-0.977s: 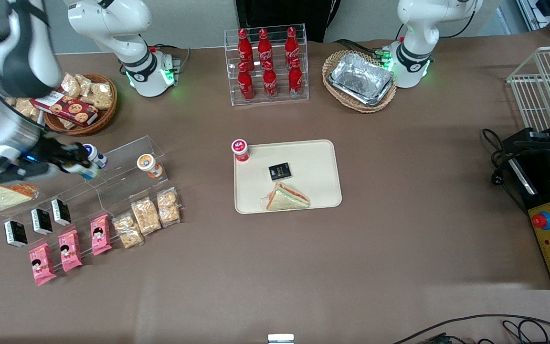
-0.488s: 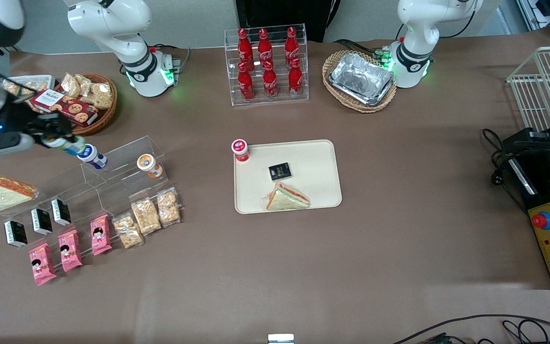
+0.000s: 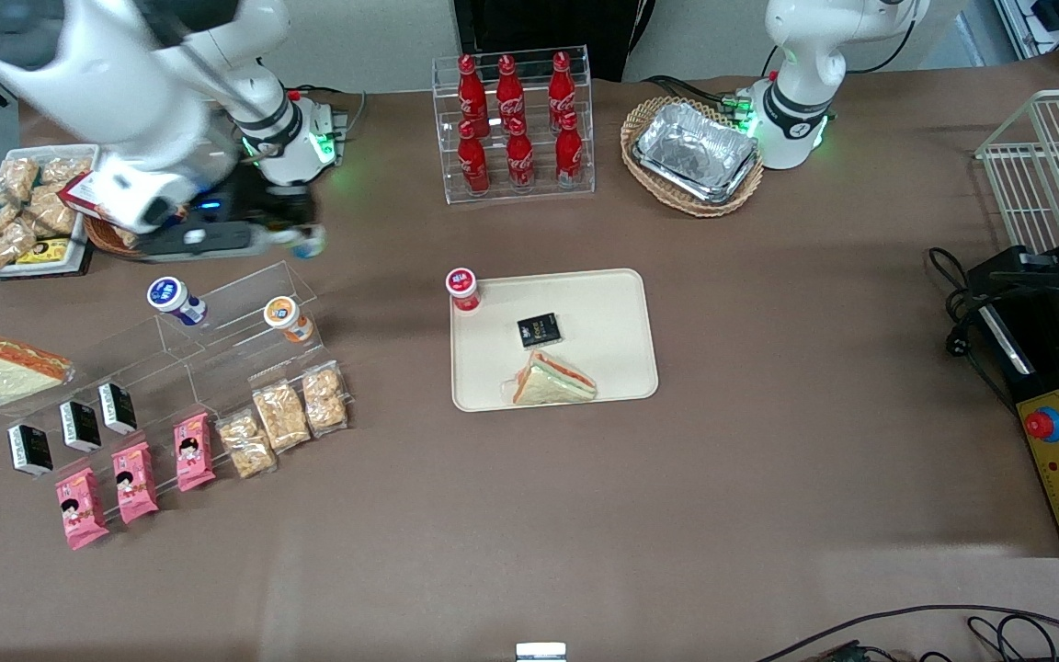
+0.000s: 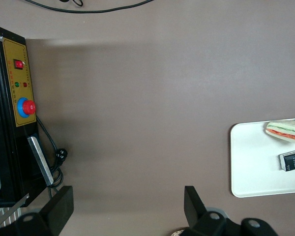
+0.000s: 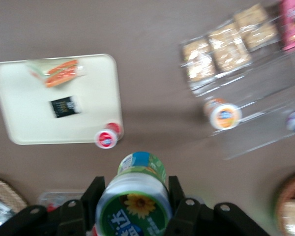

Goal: Place green gum on tray
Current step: 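Carry the green gum bottle over to the cream tray beside the red bottle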

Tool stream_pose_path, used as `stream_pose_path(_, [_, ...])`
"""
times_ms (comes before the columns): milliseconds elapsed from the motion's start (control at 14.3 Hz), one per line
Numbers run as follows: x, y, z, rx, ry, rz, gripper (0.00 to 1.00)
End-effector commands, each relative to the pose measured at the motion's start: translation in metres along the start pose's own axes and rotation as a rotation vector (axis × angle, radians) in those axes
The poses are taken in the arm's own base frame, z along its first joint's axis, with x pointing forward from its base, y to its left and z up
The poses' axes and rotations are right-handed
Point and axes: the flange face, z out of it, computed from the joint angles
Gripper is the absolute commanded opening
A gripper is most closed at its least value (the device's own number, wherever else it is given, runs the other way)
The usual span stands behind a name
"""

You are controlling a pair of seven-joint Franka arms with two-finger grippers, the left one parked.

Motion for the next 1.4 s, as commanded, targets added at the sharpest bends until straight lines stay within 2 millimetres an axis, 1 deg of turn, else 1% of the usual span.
stream_pose_path(0, [0.006, -0.074, 0.047, 0.023, -0.018, 0.048, 0.0])
stream_pose_path(70, [0.002, -0.095, 0.067, 0.014, -0.009, 0.062, 0.0])
stream_pose_path(140, [-0.002, -0.11, 0.088, 0.015, 0.001, 0.06, 0.0])
stream_pose_path(209, [-0.004, -0.119, 0.108, 0.018, 0.011, 0.05, 0.0])
stream_pose_path(349, [-0.012, -0.14, 0.156, 0.021, 0.029, 0.029, 0.0])
stream_pose_path(558, [-0.015, -0.161, 0.229, 0.023, 0.068, 0.071, 0.0])
stream_pose_path(628, [-0.013, -0.167, 0.252, 0.012, 0.067, 0.071, 0.0])
stream_pose_path(698, [-0.013, -0.168, 0.271, 0.004, 0.067, 0.07, 0.0])
stream_pose_path(837, [-0.022, -0.162, 0.294, 0.013, 0.089, 0.065, 0.0])
stream_pose_path(907, [-0.023, -0.162, 0.302, 0.017, 0.096, 0.069, 0.0])
stream_pose_path(1047, [-0.027, -0.167, 0.331, 0.008, 0.109, 0.063, 0.0])
stream_pose_path(1116, [-0.026, -0.165, 0.341, 0.004, 0.125, 0.056, 0.0])
stream_pose_path(1326, [-0.021, -0.165, 0.356, 0.001, 0.15, 0.052, 0.0])
